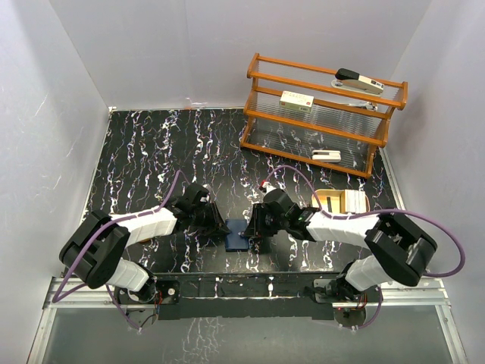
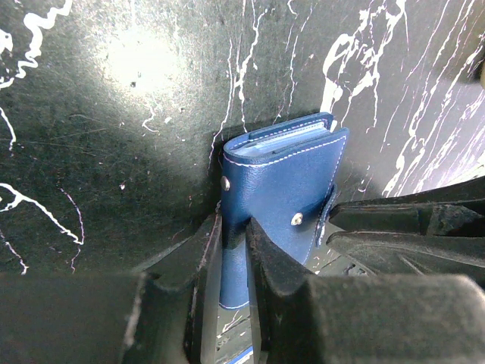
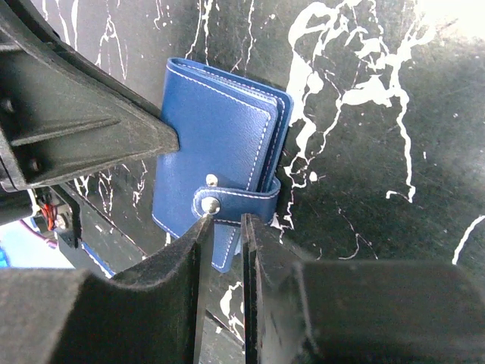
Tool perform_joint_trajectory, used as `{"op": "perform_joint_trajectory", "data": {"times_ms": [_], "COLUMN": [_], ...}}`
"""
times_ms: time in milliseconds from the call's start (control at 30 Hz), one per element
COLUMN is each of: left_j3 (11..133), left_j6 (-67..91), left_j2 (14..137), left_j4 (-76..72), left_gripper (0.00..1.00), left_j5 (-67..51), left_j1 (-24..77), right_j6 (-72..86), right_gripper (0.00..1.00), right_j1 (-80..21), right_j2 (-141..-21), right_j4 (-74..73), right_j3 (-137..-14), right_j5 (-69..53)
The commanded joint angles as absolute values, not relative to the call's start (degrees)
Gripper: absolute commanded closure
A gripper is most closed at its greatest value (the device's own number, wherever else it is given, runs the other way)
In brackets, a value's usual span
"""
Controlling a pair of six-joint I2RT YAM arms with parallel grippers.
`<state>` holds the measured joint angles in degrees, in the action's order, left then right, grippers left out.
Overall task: Put the credit cards into the card holder
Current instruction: Close the card holder at the center of the board.
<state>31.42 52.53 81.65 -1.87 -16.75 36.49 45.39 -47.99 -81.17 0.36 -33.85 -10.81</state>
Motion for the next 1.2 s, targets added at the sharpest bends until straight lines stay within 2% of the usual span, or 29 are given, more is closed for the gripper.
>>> {"op": "perform_joint_trajectory", "data": {"times_ms": [0,600,933,1167], "left_j3": [32.06,31.64,32.43,32.18], "left_j6": [52.1,53.07,51.94,52.36], "left_j2": [81.73,81.84,81.38,81.39], "left_j4": [1.16,-0.38,2.11,1.72], "left_gripper": [0.86,0.86,0.86,0.86], "left_j5": [-16.3,-17.86,-15.89,-16.08], "left_j1": [36.74,36.74,36.74,36.74], "right_j6": [46.2,46.32,45.11,44.98], "right_gripper": [0.8,0.83,0.79,0.79], "right_j1": [-47.98,-48.11,-48.08,-48.08], "right_j2": [-82.6,-85.01,-79.71,-81.56], "right_j4": [5.85,7.29,-1.02,-0.02], "right_j3": [-34.73,-36.12,-38.55,-38.47], "right_j5": [-12.11,-14.15,-9.26,-9.79]}}
